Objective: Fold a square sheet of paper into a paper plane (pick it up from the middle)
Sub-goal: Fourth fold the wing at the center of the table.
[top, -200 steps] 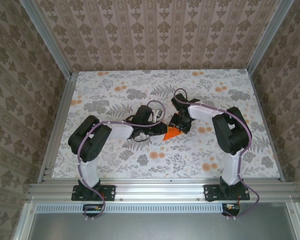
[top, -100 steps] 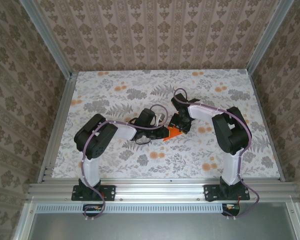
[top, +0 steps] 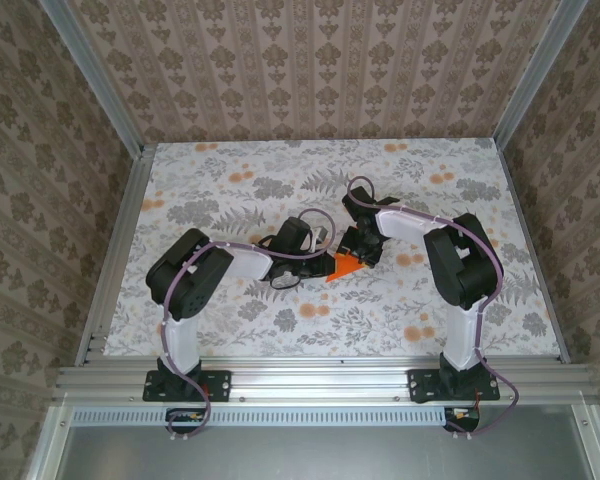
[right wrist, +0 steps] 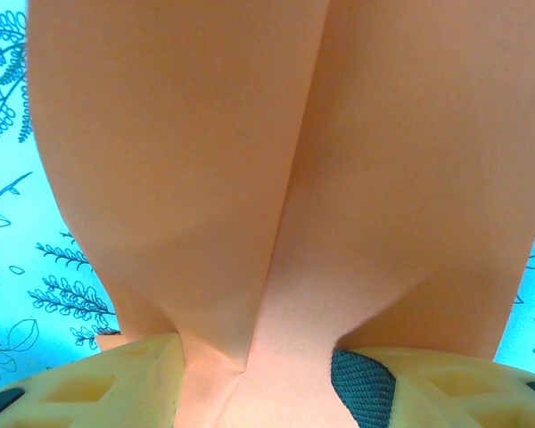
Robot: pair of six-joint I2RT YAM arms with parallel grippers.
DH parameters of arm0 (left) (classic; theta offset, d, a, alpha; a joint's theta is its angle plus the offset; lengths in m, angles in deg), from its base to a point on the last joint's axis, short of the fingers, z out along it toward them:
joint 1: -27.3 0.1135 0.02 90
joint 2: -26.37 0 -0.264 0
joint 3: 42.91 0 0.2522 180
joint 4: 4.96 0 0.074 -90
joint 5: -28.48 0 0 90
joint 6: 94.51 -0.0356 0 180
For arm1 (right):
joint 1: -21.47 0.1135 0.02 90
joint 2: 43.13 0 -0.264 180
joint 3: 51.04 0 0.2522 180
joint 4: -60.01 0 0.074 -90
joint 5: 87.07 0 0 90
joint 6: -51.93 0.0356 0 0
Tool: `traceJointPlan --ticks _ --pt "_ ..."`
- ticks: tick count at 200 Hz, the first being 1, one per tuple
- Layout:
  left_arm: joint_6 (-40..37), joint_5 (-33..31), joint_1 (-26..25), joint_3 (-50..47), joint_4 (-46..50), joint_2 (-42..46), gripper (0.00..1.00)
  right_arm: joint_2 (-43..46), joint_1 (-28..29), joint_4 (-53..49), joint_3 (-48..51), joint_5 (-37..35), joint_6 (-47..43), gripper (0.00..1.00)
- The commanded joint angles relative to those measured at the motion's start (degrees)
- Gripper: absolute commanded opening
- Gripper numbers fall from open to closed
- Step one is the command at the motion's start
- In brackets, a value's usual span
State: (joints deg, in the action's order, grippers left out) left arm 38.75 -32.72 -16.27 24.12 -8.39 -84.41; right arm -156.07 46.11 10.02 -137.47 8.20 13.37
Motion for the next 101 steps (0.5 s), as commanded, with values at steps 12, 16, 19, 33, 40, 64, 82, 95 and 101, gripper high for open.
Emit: traceJointPlan --ticks 12,16,19,33,40,64,82,95,101 --pt "-2.33 -1.99 -0.15 0.47 4.22 0.50 0.11 -10.78 -1.78 -7.46 6.39 -11.44 0.41 0.58" --pt "-2.46 -1.99 -0.19 0.45 4.49 0.46 0.11 -10.80 -1.78 -7.39 6.39 -11.35 0.42 0.58" --pt "-2.54 -2.07 -0.20 0.53 4.62 0.44 0.11 -10.74 -1.79 -7.37 6.37 -11.34 0.39 0.58" --pt "-2.90 -2.34 -0.20 0.26 5.30 0.93 0.10 -10.87 -1.78 -7.41 6.31 -11.34 0.43 0.58" --pt "-3.02 -2.43 -0.11 0.34 5.62 1.44 0.11 -10.89 -1.78 -7.53 6.22 -11.41 0.43 0.58" --pt "-2.69 -1.38 -0.02 0.67 5.26 4.54 0.12 -11.22 -1.76 -7.90 6.09 -11.69 0.48 0.58" --pt "-0.80 0.32 -0.01 -0.06 2.11 6.73 0.15 -11.30 -1.77 -8.07 5.82 -11.69 0.59 0.57" --pt "1.08 1.98 -0.02 -0.92 -1.28 7.37 0.17 -11.42 -1.78 -8.07 5.78 -11.69 0.75 0.58" --pt "1.77 2.76 -0.02 -1.21 -2.61 7.36 0.17 -11.35 -1.75 -8.07 5.78 -11.69 0.77 0.58"
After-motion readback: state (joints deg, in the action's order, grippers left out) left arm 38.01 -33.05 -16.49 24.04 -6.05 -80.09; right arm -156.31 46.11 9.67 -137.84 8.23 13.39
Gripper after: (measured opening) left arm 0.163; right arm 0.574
